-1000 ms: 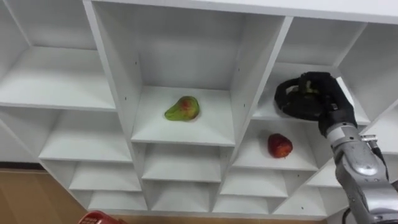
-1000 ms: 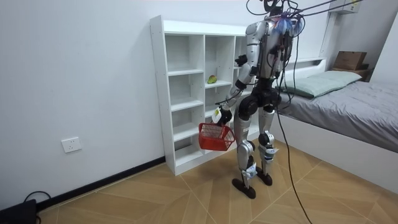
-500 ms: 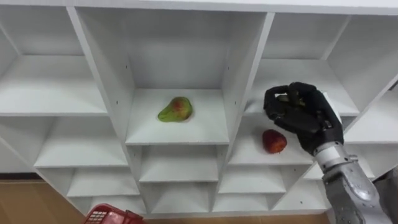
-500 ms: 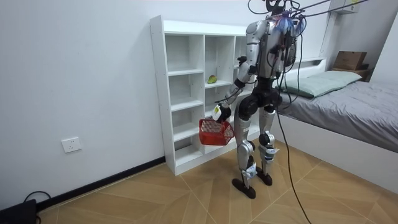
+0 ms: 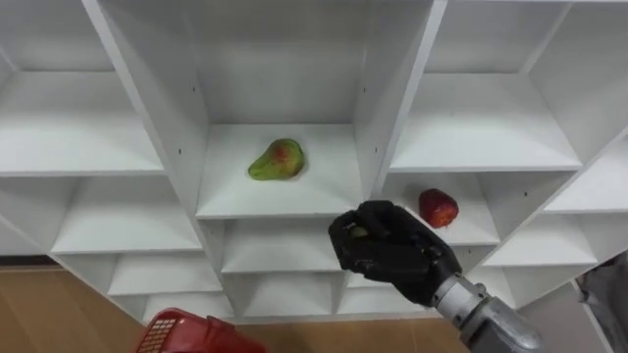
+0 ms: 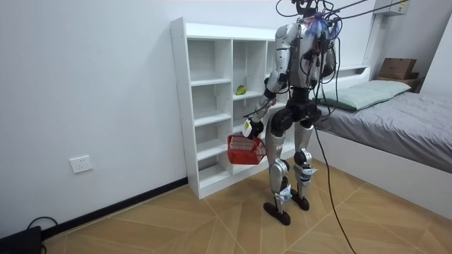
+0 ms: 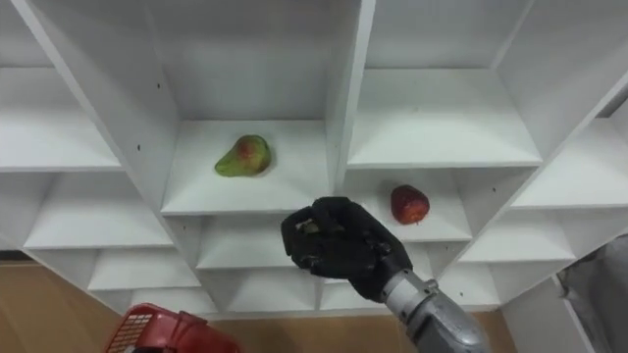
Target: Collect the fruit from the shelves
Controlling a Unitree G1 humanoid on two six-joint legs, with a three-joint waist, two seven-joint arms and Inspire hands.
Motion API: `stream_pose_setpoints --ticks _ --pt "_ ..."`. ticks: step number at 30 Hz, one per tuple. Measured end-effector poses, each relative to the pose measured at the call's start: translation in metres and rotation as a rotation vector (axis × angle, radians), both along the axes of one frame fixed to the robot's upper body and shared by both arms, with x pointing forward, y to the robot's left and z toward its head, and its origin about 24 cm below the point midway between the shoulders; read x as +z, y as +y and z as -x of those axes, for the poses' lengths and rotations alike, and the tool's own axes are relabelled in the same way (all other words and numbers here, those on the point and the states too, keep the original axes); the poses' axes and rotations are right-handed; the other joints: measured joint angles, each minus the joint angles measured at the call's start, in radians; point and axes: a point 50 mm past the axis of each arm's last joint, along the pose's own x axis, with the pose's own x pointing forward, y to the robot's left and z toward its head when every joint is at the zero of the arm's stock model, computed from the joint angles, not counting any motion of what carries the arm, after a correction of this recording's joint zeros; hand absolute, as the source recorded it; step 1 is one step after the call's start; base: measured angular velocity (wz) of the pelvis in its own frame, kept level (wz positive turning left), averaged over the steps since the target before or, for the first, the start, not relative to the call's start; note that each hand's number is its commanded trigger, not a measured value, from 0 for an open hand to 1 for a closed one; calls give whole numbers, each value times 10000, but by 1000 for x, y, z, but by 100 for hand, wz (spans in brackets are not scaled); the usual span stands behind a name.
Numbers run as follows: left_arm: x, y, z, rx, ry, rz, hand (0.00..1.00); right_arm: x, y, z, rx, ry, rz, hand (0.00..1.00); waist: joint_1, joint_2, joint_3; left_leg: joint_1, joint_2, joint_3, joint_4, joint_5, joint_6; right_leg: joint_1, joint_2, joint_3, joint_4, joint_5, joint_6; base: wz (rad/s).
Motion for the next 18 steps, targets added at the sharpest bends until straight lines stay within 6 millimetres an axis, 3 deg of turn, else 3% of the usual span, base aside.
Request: stream_pose_setpoints --ticks 3,11,18 --pt "4 -4 -14 -22 -363 128 100 -5 6 3 322 204 -48 100 0 -10 -5 -112 -5 41 32 0 -1 -143 33 18 49 14 -23 -5" --pt "15 -14 -41 -274 -1350 437 100 -46 8 26 682 2249 564 100 35 -38 -6 -541 -5 202 88 2 0 -668 56 204 177 44 -45 -7" --pt "15 -28 -47 -700 -1441 702 100 -77 4 47 826 3950 1214 100 43 -13 8 -734 2 196 152 4 1 -830 25 194 162 64 -47 0"
